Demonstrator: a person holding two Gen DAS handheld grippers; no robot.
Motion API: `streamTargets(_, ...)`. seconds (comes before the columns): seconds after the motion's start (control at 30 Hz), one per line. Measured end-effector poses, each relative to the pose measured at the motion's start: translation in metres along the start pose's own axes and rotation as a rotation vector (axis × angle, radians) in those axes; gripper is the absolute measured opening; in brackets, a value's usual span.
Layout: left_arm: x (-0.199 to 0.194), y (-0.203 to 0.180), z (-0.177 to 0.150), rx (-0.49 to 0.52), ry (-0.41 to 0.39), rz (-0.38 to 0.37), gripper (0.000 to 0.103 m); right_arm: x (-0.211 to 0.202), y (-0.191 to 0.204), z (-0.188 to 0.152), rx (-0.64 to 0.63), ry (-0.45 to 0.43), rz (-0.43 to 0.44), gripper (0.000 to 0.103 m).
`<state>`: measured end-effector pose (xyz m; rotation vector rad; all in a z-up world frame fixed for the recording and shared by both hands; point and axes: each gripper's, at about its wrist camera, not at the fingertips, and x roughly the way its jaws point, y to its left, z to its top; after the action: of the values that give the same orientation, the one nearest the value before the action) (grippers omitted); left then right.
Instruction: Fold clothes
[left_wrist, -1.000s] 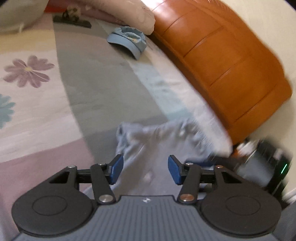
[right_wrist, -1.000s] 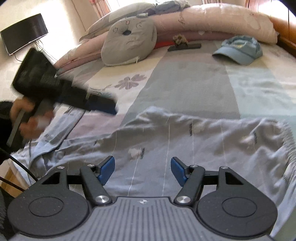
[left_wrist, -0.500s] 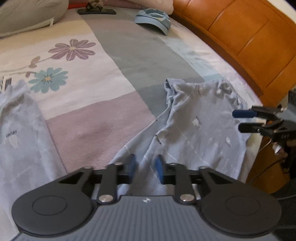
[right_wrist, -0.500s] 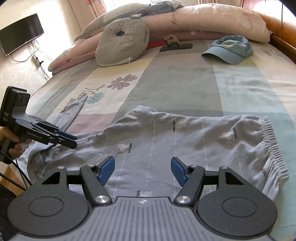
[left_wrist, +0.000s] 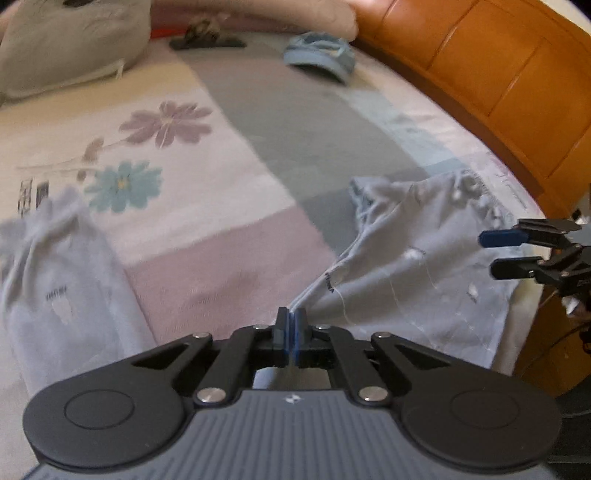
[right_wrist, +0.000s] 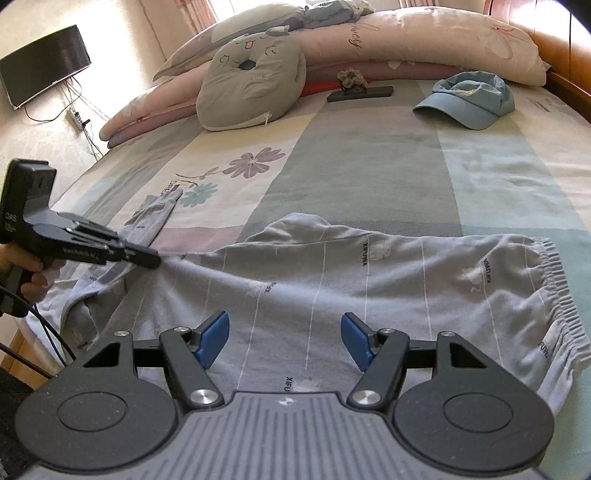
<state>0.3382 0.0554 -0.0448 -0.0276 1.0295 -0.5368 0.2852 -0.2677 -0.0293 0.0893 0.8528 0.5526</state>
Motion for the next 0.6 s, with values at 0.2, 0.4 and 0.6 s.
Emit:
streamTargets(0.2,-0.029,-0.004,0.002,-0.034,-0.097,-0.037,0.004,0.011,0.009,0.013,-0.049,0.009,-0.006,0.072)
streamTargets(0.4,-0.032,-0.004,-0.023,-0.112,-0.085,-0.106,0.008,0.053,0.031,0.043,-0.195,-0.013,-0.061,0.071)
streamTargets(0.6,-0.028,0.019,-0.065,-0.297,-0.038,-0.056,0.009,0.110,0.028,0.055,-0.168,0.027,-0.012,0.070)
